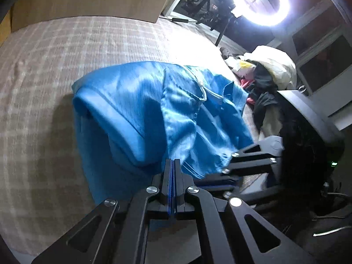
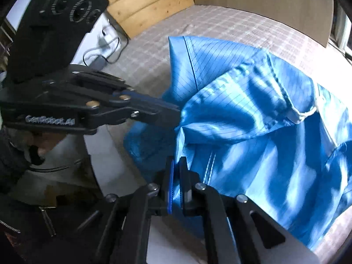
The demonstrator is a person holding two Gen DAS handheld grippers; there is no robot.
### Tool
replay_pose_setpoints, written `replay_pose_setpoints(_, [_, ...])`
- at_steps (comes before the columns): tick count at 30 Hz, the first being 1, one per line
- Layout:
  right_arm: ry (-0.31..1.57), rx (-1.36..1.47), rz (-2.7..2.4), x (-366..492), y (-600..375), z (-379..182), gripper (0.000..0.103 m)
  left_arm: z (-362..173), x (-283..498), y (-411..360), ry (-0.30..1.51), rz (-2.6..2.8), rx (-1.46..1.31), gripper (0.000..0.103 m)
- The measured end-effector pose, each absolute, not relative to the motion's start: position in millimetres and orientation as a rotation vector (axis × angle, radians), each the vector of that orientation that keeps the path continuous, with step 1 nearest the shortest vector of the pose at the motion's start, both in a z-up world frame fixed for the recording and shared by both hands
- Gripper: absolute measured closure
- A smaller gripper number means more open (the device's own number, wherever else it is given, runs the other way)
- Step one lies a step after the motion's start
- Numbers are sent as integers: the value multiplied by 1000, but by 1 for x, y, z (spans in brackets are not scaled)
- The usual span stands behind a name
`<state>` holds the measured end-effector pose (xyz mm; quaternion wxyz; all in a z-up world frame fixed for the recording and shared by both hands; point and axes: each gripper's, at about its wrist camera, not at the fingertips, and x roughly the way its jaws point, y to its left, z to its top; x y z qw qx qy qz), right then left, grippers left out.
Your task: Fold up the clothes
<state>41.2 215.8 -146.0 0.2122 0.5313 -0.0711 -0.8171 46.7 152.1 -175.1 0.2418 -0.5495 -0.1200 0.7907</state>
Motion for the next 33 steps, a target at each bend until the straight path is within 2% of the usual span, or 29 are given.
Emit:
replay_pose_setpoints(3, [-258, 1445, -2309, 51, 224, -138, 100, -182, 39, 150, -269, 2163, -1542, 103])
replay_pose_setpoints(7, [-393, 1409, -2330, 70, 237, -130, 100, -189, 32, 138, -285, 2144, -1557, 103])
replay_pose_setpoints(11, [-408, 1505, -2326, 65, 233, -137, 97, -184, 30, 141, -280, 2106, -1546, 103])
replay_pose_setpoints(13, [-410, 1534, -2323, 56, 227, -138, 89, -182, 28, 142, -278, 2088, -1540, 103])
replay_pose_setpoints(14, [-410, 1547, -2332, 52, 226, -137, 79, -181, 28, 142, -277, 2078, -1537, 103])
replay_pose_setpoints(15, [-418, 1552, -2342, 48, 226, -136, 73, -180, 27, 143, -276, 2069, -1534, 100])
replay_pose_setpoints(19, [-420, 1550, -2345, 30, 218, -140, 73, -175, 25, 145, -272, 2031, -1522, 99])
replay_pose_setpoints(20, [-401, 1552, -2342, 25, 214, -143, 73, -175, 23, 146, -262, 2024, -1523, 99])
replay_pose_setpoints(21, [-383, 1563, -2343, 21, 212, -147, 78, -178, 21, 148, -239, 2021, -1526, 99])
replay_pose_setpoints(23, [-383, 1585, -2347, 17, 212, -153, 101, -180, 20, 152, -188, 2026, -1521, 102])
replay_pose_setpoints(27, [-422, 1511, -2385, 29, 219, -140, 101, -184, 21, 156, -54, 2044, -1515, 102])
replay_pose_setpoints(31, [-603, 1442, -2392, 36, 236, -133, 102, -194, 25, 162, 111, 2071, -1529, 102])
replay_pose_setpoints(33, [-690, 1421, -2403, 39, 246, -133, 102, -196, 26, 155, 119, 2084, -1538, 102])
